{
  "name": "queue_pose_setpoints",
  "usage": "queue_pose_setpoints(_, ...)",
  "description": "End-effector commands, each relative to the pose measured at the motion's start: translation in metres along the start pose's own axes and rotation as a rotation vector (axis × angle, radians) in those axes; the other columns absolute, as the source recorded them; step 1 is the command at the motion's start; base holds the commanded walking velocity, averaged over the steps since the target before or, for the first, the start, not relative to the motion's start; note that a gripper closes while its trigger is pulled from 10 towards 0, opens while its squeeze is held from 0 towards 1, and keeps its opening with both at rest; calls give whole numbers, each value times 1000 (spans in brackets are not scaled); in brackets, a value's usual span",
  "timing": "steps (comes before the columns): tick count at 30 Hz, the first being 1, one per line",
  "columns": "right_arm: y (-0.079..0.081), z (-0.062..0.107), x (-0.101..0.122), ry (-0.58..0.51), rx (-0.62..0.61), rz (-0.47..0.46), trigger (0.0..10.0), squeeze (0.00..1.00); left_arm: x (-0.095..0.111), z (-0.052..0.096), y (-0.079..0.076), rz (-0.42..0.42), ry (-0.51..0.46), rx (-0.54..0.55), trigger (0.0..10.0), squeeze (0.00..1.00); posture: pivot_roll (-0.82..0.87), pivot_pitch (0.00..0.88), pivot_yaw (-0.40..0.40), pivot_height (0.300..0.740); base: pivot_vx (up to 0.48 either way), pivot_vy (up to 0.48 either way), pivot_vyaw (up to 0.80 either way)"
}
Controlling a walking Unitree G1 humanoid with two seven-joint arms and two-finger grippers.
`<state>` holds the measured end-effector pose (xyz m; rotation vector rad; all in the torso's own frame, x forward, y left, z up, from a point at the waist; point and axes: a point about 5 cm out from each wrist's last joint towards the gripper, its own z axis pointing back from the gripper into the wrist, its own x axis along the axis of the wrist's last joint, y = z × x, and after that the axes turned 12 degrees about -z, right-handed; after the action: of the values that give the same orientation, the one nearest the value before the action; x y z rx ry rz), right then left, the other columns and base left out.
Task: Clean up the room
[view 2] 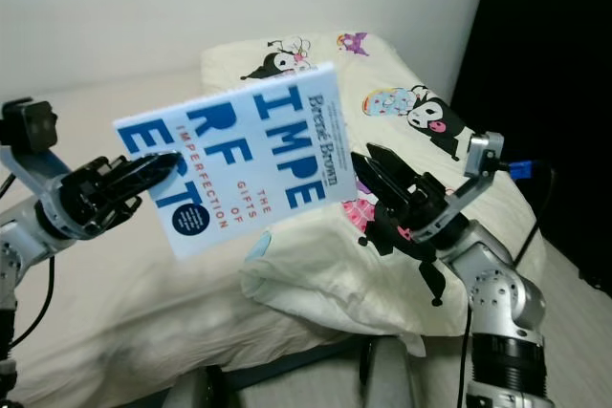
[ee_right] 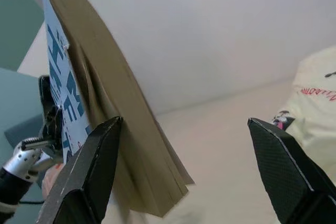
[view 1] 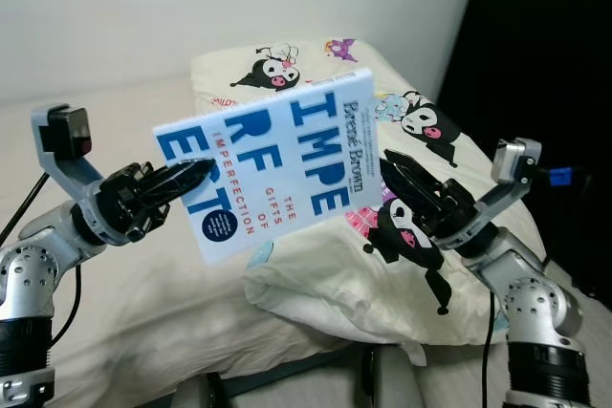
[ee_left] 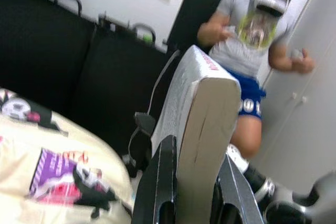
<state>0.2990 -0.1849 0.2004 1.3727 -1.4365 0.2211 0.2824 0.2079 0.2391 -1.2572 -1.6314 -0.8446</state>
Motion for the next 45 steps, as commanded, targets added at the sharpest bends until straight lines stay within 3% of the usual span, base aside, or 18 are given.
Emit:
queue_pose_setpoints(1, 3, -11, -17, 94, 38, -26, 10000, 1000, -7, -10, -8, 2, 68, -97, 0, 0, -105, 76, 16, 550, 0, 0, 0)
queue_pose_setpoints(2, 6, -14, -21, 132, 64, -35, 10000, 192, -14, -14, -11, -4, 135, -126, 0, 0, -103, 75, 12, 550, 0, 0, 0)
queue_pose_setpoints(3, 8, -15, -23, 168, 80, -36, 10000, 0, -19, -16, -12, -10, 182, -148, 0, 0, -103, 73, 11, 550, 0, 0, 0)
queue_pose_setpoints(8, 10, -15, -27, 240, 91, -21, 10000, 0, -21, -18, -14, -16, 222, -174, 0, 0, -102, 72, 8, 550, 0, 0, 0)
queue_pose_setpoints(12, 11, -2, -32, 382, 69, 23, 10000, 0, -26, -17, -14, -22, 271, -193, 0, 0, -102, 68, 7, 550, 0, 0, 0)
queue_pose_setpoints(17, 10, 4, -32, 432, 39, 51, 10000, 0, -26, -16, -13, -24, 285, -198, 0, 0, -103, 68, 7, 550, 0, 0, 0)
queue_pose_setpoints(19, 8, 12, -31, 478, -2, 85, 10000, 0, -26, -14, -12, -30, 296, -195, 0, 0, -105, 68, 8, 550, 0, 0, 0)
queue_pose_setpoints(21, 5, 44, -20, 601, -134, 166, 10000, 0, -18, -6, -5, -61, 319, -166, 0, 0, -109, 75, 13, 550, 0, 0, 0)
queue_pose_setpoints(23, 5, 44, -20, 601, -134, 166, 10000, 0, -18, -6, -5, -61, 319, -166, 0, 0, -109, 75, 13, 550, 0, 0, 0)
queue_pose_setpoints(26, 15, 70, -5, 692, -215, 225, 10000, 0, -9, 2, 3, -95, 338, -135, 0, 0, -116, 83, 19, 550, 0, 0, 0)
queue_pose_setpoints(29, 24, 74, -3, 720, -202, 234, 10000, 0, -6, 3, 4, -104, 342, -128, 0, 0, -121, 86, 22, 550, 0, 0, 0)
queue_pose_setpoints(36, 39, 66, 0, 674, -117, 237, 10000, 0, -7, 3, 4, -104, 344, -132, 0, 0, -122, 87, 24, 550, 0, 0, 0)
queue_pose_setpoints(39, 54, 49, 19, 512, -14, 278, 10000, 0, -9, 1, 3, -100, 343, -152, 0, 0, -117, 84, 29, 550, 0, 0, 0)
queue_pose_setpoints(45, 53, 37, 36, 360, -26, 316, 10000, 0, -9, -2, 1, -97, 336, -175, 0, 0, -113, 84, 29, 550, 0, 0, 0)
